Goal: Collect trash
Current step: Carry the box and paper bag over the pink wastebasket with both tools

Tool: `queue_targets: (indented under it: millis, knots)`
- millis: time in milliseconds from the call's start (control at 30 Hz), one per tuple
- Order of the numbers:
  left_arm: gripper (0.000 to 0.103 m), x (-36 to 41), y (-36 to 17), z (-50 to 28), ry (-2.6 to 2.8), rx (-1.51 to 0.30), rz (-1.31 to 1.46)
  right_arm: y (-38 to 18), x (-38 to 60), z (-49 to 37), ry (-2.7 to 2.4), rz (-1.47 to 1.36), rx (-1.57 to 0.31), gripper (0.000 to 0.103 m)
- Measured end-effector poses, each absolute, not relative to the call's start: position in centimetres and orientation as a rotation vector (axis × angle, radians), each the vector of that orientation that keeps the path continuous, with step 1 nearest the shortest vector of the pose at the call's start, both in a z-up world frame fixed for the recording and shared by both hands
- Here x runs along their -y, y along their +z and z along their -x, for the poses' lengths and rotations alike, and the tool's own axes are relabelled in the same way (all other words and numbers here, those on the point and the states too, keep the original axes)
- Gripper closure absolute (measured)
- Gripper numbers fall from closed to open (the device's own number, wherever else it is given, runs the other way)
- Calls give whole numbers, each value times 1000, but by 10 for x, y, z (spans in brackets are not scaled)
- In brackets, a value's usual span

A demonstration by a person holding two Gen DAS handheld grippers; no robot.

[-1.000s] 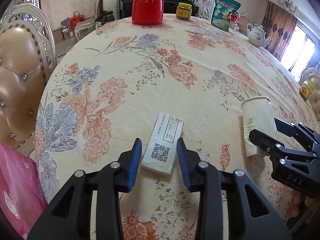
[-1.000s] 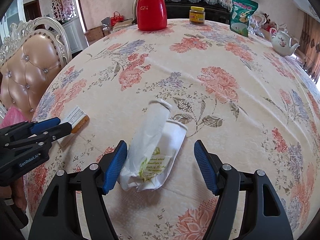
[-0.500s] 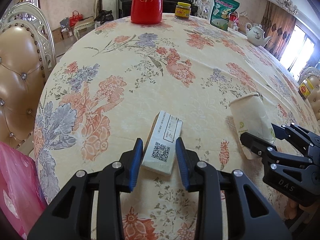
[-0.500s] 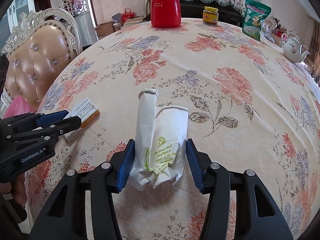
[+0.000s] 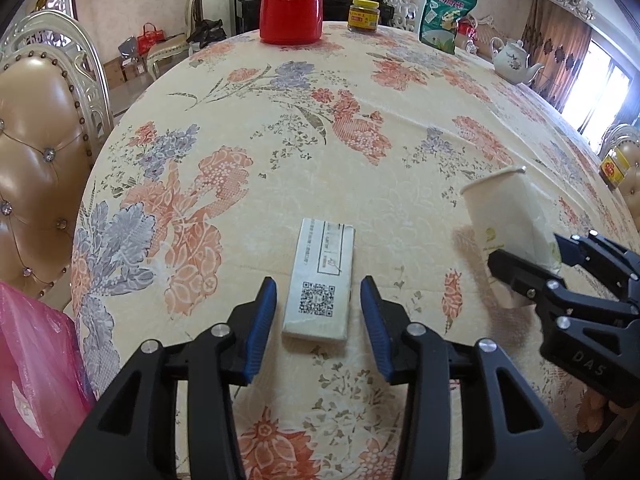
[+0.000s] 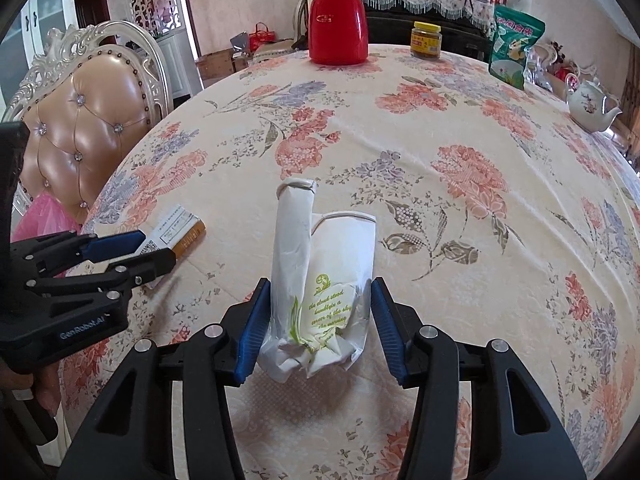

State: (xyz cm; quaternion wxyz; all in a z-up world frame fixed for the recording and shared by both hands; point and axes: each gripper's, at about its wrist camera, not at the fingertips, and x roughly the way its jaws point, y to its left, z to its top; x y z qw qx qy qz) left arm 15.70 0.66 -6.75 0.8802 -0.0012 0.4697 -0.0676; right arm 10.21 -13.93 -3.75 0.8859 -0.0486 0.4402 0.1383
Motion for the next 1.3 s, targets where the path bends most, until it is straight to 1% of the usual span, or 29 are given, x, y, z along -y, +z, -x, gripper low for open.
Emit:
queue_targets:
  millis: [33, 267, 633, 1033, 1300]
  knots:
    - [70, -6, -68, -157, -142, -982, 0, -37, 139, -102, 288, 101, -911, 55]
    - [70, -8, -64, -154, -136, -972, 10, -33, 140, -100, 286, 102, -893, 55]
    - [70, -29, -32, -130, -93, -902, 61, -23, 138, -95, 280, 109, -854, 55]
    - [70, -71, 6, -92, -8, -822, 106, -4, 121, -82, 310, 132, -808, 55]
    - [70, -101, 20, -68, 38, -782, 137, 12, 98, -71, 342, 154, -778, 55]
